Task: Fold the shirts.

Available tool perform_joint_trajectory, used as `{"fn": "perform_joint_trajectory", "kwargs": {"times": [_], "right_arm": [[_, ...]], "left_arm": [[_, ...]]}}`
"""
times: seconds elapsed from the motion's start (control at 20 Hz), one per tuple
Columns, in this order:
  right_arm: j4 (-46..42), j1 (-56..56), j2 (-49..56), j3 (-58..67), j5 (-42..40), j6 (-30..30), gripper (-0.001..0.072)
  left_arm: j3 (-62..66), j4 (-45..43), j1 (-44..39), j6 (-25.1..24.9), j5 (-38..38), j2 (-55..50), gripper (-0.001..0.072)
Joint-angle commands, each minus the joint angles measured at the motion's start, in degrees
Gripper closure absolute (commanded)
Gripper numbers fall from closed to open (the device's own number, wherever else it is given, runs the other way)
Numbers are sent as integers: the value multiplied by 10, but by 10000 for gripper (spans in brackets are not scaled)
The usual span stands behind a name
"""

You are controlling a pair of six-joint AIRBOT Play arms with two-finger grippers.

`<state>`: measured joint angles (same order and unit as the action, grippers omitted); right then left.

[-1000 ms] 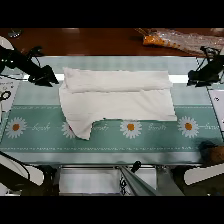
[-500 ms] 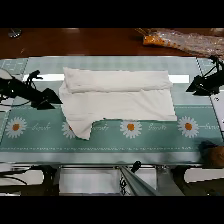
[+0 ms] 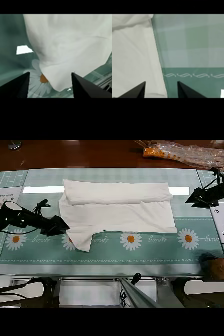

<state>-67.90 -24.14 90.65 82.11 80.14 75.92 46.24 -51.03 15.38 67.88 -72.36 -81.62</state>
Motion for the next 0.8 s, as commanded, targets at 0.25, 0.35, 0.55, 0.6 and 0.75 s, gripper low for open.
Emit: {"fn": "perform_joint_trajectory", "kwargs": {"times": [0.25,0.35,0.55,0.6,0.75], "right_arm": [[2,0,0,-1,7,1,241],[2,0,0,-1,11,3,240],[6,0,-1,-1,12,5,241],[6,0,-1,-1,16,5,240],[-12,-1,0,-1,24,3,241]], "left_arm": [[-53,99,-6,-51,46,1,274],[-77,134,-21,-77,51,-3,274],[-94,136,-44,-76,94,-5,604],[-93,136,-43,-76,96,-5,680],[-94,136,-39,-76,94,-4,680]]}}
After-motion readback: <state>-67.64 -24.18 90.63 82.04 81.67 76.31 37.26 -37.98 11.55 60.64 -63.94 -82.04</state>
